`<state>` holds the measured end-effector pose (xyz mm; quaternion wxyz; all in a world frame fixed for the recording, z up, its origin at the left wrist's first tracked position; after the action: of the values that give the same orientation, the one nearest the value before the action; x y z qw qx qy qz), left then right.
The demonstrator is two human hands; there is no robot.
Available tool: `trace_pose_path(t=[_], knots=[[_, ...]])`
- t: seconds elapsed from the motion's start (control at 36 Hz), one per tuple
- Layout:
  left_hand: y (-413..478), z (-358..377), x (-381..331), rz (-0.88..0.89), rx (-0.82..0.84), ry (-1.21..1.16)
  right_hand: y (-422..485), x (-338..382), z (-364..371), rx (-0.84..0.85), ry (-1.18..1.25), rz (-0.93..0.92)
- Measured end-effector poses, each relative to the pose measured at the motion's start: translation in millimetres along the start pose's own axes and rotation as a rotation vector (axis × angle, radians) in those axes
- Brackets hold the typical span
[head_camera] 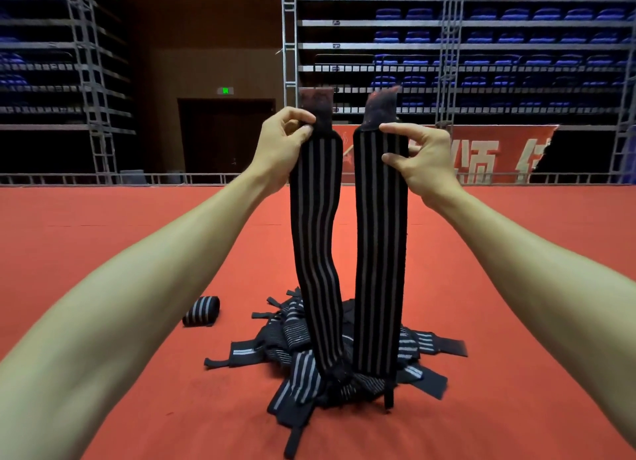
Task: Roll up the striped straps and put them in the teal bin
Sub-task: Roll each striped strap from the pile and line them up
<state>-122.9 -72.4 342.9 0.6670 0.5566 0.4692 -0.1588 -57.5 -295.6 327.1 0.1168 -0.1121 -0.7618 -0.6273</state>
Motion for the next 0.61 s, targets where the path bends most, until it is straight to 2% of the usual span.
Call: trace_pose_path(t=[0.28,0.61], knots=[[3.6,2.1,-23.6,0.019,0.035,-0.091,6.7,1.1,0.9,-0.011,-0.006,0.009],[-3.2,19.2,-16.3,-0.006,0.114,-0.162,3.5,2.8,15.9,0.003,0.019,-0.001]])
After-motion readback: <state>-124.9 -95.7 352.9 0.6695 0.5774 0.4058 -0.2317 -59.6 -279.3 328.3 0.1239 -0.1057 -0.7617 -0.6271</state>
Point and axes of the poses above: each hand's wrist, its own y-axis towards the middle knuckle, its own z-axis out of the palm, x = y × z, the point moved 5 cm from there along y, towards the middle knuckle, and after that the axes turned 13 degrees about -z, right-handed, at the moved point
